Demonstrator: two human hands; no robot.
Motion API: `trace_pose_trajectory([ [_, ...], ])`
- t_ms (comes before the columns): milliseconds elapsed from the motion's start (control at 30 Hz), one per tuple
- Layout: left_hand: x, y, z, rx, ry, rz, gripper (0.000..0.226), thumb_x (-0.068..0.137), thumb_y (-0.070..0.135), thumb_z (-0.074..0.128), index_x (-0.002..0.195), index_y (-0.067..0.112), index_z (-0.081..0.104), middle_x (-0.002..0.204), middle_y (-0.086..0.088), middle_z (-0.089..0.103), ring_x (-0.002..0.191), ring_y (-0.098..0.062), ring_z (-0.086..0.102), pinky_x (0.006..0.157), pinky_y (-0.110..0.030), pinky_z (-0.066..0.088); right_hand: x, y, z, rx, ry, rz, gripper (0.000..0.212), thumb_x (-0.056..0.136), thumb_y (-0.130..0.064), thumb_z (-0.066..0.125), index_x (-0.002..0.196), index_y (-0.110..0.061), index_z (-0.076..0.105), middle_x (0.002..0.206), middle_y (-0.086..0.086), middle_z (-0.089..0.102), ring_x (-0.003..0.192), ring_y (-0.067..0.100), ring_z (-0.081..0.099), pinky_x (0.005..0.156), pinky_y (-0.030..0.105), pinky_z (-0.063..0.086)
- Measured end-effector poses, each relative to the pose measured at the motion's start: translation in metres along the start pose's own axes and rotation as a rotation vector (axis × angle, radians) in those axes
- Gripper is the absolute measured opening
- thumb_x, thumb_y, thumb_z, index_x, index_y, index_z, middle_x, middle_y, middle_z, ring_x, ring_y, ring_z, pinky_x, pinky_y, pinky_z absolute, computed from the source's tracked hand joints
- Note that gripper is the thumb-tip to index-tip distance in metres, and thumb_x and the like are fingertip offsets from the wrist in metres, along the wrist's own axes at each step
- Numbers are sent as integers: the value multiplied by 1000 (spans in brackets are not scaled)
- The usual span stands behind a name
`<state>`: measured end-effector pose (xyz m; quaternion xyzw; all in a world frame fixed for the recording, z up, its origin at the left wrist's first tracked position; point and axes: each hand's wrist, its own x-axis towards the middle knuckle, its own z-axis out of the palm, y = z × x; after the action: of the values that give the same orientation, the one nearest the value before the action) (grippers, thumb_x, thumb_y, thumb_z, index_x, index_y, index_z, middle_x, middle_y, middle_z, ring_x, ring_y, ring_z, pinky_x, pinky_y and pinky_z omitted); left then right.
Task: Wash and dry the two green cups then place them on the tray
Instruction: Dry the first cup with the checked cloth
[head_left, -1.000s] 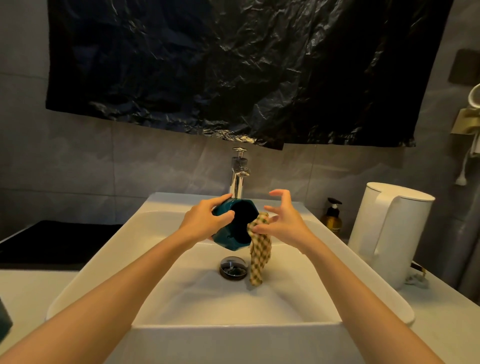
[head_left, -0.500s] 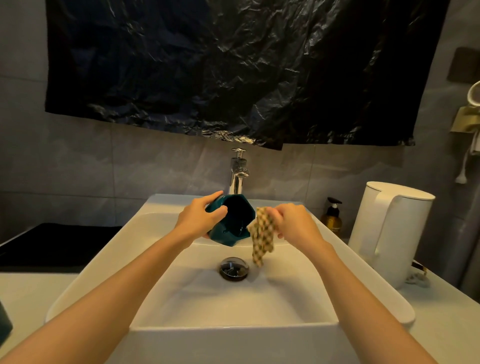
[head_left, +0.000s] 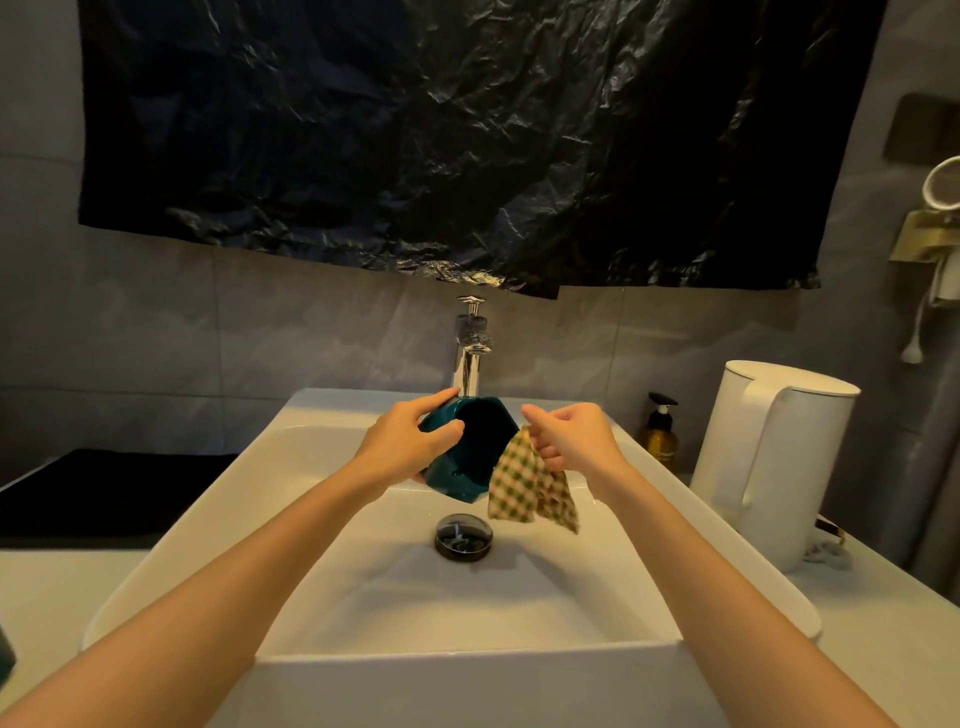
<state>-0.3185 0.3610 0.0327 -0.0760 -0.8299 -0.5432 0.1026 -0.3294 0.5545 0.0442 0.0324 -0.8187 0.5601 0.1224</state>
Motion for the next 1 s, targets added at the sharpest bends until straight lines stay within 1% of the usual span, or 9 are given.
trace_pose_trajectory([
  [133,-1,-2,-1,-18,15,-34,49,92,26,57,138,34,43,131,-3,52,108,-27,55,66,-39,59,-1,-1,3,59,-134,19,12,88,-9,61,90,-13,72,84,1,68,79,11,61,61,18,49],
  [233,0,-2,-5,-28,45,-54,50,93,26,56,140,32,41,133,-5,50,107,-28,55,67,-39,59,-4,-1,7,-22,-213,-92,32,84,0,63,112,-14,68,101,3,66,86,11,63,63,17,54],
  [367,-1,-2,-5,-25,30,-27,50,93,25,56,140,32,40,132,-5,51,109,-29,56,69,-40,59,-5,3,11,-192,-110,-214,62,78,-11,75,134,-19,51,118,0,57,87,10,60,68,21,53],
  [467,-2,-3,-1,11,13,14,51,91,25,57,138,36,41,128,-2,54,108,-26,57,69,-41,60,-7,9,17,-256,37,-198,50,78,-26,77,117,-22,46,99,-5,60,82,9,60,67,23,53],
  [600,-2,-3,3,56,32,76,53,90,26,59,139,37,41,127,1,56,109,-23,56,72,-35,59,-8,13,21,-443,94,-182,19,87,-30,57,98,-14,55,91,3,64,83,19,59,68,35,51],
  [733,-2,-4,1,92,72,104,53,89,28,59,138,38,42,125,2,57,107,-21,57,74,-33,58,-8,11,24,-450,-88,-188,20,94,-23,44,97,-9,58,89,4,60,83,20,55,64,30,42],
  [800,-2,-5,-1,107,93,107,53,88,29,59,137,39,43,123,2,58,105,-21,58,77,-38,58,-8,8,25,-265,-243,-89,16,97,-24,43,93,-13,55,84,0,56,83,16,53,68,26,42],
  [867,-2,-5,-1,133,94,126,53,88,29,59,137,40,43,123,2,59,105,-20,58,79,-39,58,-9,9,27,-113,-322,-9,13,96,-28,49,96,-17,56,91,-1,61,90,15,57,78,28,47],
  [1000,-3,-4,3,128,72,159,54,89,28,59,139,38,41,126,2,57,108,-20,55,81,-39,58,-2,19,27,-226,-167,-88,11,90,-17,61,98,-11,66,95,7,70,89,20,66,78,36,58],
])
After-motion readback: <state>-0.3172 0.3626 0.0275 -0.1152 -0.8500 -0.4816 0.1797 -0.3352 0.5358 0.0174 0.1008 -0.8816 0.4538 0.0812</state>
